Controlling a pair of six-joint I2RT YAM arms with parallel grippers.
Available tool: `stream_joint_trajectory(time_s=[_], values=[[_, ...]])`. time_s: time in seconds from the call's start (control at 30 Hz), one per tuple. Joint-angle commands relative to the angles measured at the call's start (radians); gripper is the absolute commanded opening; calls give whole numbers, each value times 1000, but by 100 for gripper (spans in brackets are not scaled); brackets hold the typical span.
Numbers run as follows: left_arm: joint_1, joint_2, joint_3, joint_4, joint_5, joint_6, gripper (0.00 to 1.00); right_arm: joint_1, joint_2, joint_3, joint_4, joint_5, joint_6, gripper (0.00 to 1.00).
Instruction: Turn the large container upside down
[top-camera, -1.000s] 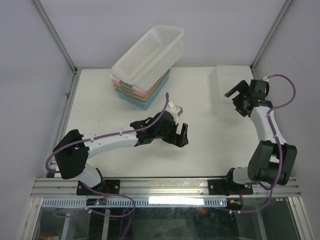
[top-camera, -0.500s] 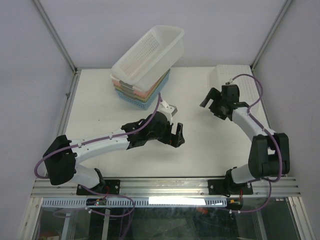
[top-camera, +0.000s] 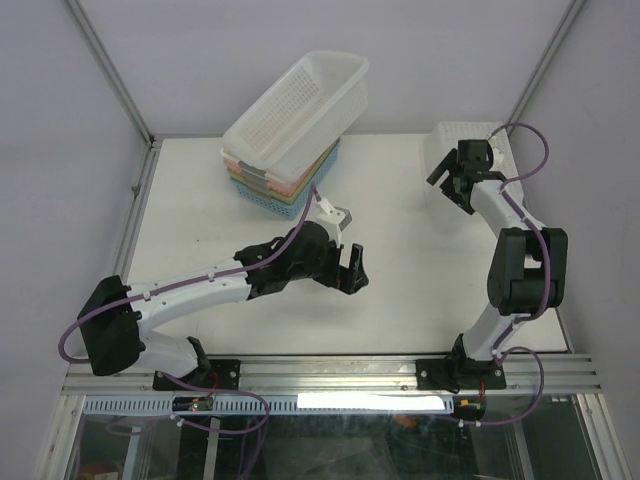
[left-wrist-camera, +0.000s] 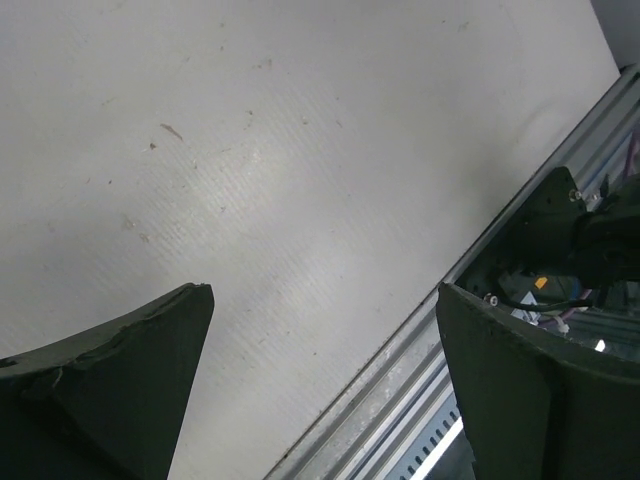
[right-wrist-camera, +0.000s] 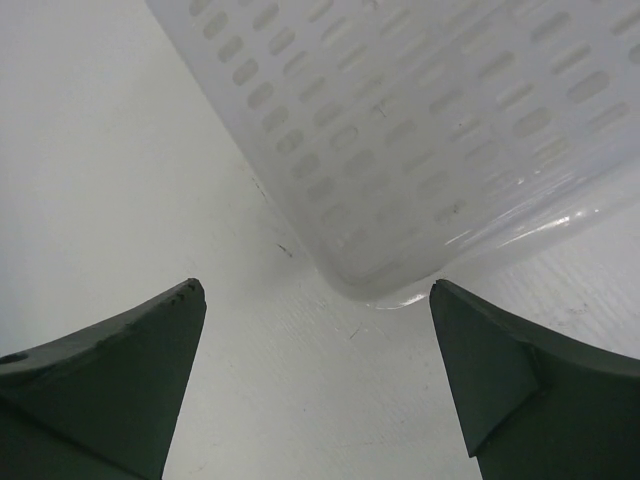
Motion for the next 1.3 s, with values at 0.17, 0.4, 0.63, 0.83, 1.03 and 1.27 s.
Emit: stream_joint_trajectory(time_s=[0.17,0.4,0.63,0.83,1.03,1.27], values=[[1,-33,314,-71,72,137,99,23,-220,-67,-45,-39,19,99],[232,154,875,-433,38,252,99,45,-539,-248,-54,-196,-31,99],[458,309,1186,-433,43,332,99,45,-753,-284,-147,-235,-46,99],[513,406,1250,-344,160,520,99,44,-780,-276,-188,-249,-45,99],[607,510,1335,-428,404,520,99,44,-763,-278,-201,-271,-45,99],[724,551,1327,-479,647,523,82,44,-766,-270,-211,-265,-56,99]])
